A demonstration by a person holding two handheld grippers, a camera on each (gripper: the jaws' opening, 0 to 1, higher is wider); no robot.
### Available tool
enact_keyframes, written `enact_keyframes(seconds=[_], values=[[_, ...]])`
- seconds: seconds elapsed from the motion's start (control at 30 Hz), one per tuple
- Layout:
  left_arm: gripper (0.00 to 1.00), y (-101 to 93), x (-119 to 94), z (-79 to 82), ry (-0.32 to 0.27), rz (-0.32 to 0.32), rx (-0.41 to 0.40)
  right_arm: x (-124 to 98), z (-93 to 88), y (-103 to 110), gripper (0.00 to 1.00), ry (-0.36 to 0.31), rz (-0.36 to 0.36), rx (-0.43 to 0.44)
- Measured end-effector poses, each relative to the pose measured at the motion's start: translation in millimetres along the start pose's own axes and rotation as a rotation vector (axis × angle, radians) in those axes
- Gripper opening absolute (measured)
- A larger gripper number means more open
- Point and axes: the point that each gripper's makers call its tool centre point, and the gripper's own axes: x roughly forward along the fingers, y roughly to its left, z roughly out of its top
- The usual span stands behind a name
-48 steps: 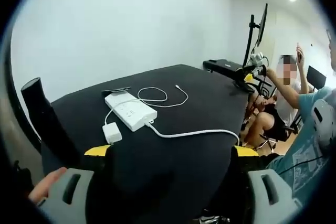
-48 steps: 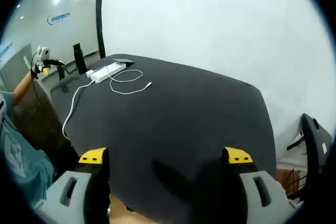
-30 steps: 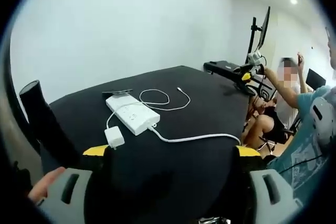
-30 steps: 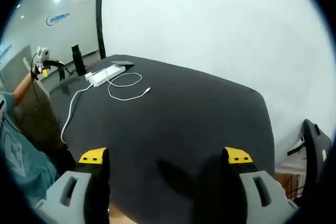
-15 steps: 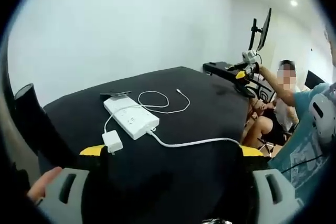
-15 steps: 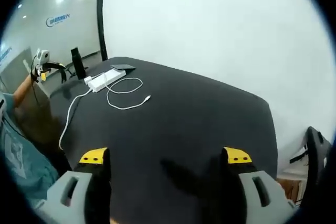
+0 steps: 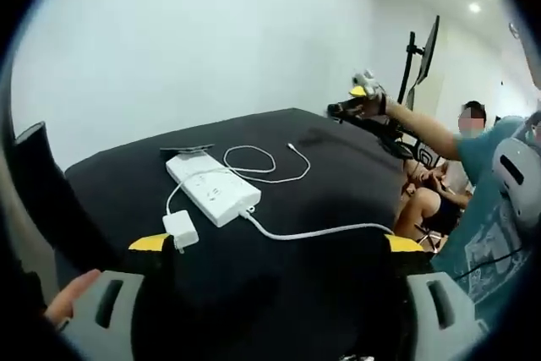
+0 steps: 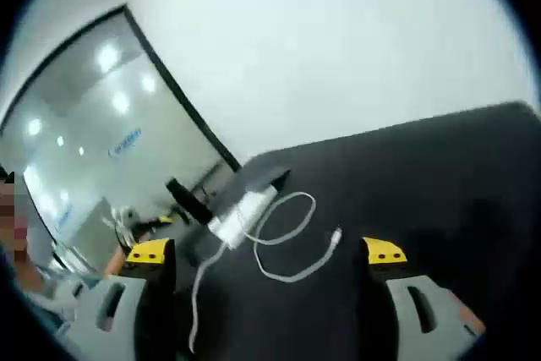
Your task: Connect the charging cable to the phone, plug the charger into the socket, and turn on the power strip switch to charge the phone.
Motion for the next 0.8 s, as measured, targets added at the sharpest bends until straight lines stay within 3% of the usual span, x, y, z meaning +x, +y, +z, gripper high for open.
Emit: enact_keyframes(seconds=[0.17,0.3,0.63,0.8], values=[[0.95,3.9,5.6,-0.6,0.005,-0.002,0.002,69.9,5.1,-5.9,0.85,0.035,0.046,0.062],[0.96,8.0,9.2,2.3,0.001,-0.004,-0.002,111.3,8.5,-13.1,0.85,0.059,0.067,0.112],[0.96,15.9,14.1,13.3,-0.02,-0.001,-0.005,168.3,19.4,-33.8,0.77,0.077,0.094,0.198],[0.96,18.5,23.7,11.6,0.0,-0.004,0.0,202.5,17.2,-40.3,0.83,0.114,0.144,0.284]])
